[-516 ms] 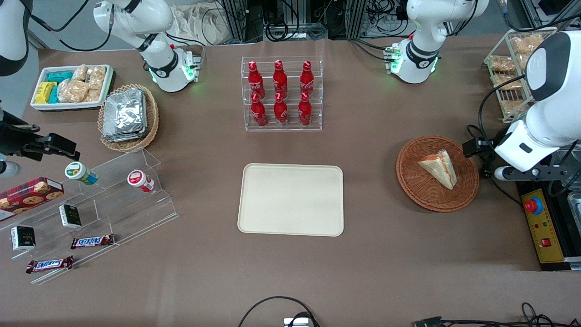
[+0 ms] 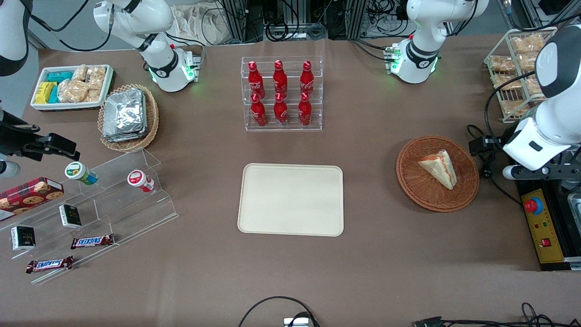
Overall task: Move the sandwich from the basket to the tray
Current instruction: 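Lower the open left gripper over the wrapped sandwich in the basket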
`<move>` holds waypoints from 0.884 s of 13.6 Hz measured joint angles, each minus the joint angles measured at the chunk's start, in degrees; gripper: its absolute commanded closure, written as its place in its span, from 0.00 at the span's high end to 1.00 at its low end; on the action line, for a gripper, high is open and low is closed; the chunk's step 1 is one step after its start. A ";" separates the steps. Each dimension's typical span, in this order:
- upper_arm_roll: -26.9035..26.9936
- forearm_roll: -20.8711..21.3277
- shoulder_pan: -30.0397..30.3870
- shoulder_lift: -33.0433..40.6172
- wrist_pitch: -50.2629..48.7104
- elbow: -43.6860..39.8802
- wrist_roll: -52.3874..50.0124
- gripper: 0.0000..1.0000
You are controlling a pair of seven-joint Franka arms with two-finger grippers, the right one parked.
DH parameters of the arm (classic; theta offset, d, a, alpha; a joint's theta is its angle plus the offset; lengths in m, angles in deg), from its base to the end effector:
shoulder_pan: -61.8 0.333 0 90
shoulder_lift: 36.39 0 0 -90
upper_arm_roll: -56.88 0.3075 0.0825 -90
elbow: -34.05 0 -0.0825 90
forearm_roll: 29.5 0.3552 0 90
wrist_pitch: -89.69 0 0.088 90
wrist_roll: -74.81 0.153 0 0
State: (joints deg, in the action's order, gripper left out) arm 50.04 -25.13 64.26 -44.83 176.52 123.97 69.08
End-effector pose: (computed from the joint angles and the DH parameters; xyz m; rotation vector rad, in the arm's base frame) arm 0.5453 -0.0263 0.4883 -3.0509 -0.0300 0.2972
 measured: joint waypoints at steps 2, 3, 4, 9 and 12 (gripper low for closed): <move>1.10 0.00 0.09 -1.21 -1.53 0.43 -3.95 1.00; 1.58 0.00 0.15 -1.70 -1.47 1.05 -5.37 1.00; 1.91 -0.05 0.17 -1.99 -1.10 1.83 -6.84 1.00; 2.85 -0.18 0.16 -0.22 15.71 15.72 -21.64 1.00; 2.85 -0.19 0.13 3.85 27.07 28.37 -28.50 1.00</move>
State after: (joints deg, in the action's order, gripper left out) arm 52.89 -25.32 64.39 -40.98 203.59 152.35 40.58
